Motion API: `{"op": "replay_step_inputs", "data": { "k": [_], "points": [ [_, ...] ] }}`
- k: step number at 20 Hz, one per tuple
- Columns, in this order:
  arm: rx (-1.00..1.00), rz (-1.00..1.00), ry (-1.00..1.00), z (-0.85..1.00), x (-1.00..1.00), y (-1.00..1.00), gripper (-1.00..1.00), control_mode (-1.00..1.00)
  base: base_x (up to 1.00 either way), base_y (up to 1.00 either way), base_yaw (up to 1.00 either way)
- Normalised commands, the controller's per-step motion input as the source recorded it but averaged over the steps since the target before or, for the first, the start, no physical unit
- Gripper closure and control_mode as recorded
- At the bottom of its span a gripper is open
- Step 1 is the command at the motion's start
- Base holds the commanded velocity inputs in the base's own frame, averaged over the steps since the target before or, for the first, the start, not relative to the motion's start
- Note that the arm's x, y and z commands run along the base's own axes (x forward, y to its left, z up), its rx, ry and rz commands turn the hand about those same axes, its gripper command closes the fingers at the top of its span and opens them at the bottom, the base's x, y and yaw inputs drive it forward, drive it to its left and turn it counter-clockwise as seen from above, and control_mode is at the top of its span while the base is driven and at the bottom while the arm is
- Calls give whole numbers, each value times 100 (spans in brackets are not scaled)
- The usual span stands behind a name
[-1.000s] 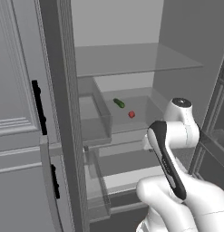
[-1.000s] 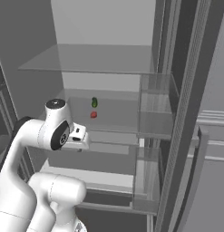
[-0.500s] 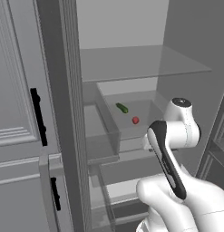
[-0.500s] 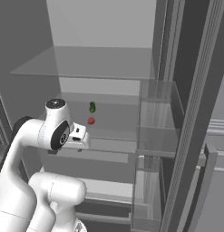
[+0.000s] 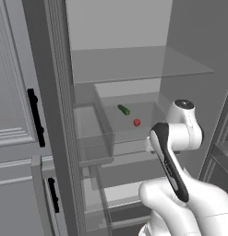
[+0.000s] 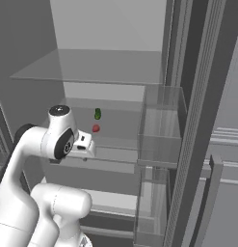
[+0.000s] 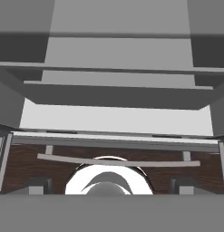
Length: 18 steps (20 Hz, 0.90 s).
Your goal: Take the strawberry from the fridge and place it on top of the pancake, located on the dining counter.
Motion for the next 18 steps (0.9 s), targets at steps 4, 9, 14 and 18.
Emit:
{"op": "replay_step_inputs", "data": {
  "k": [4, 9, 14, 18],
  "points": [
    [0, 0, -21, 7, 14, 5, -100, -100, 0, 0, 0],
    [-1, -1, -25, 13, 35, 19, -100, -100, 0, 0, 0],
    [-1, -5, -19, 4, 64, 26, -100, -100, 0, 0, 0],
    [0, -11, -1, 13, 67, -1, -100, -100, 0, 0, 0]
  ]
}}
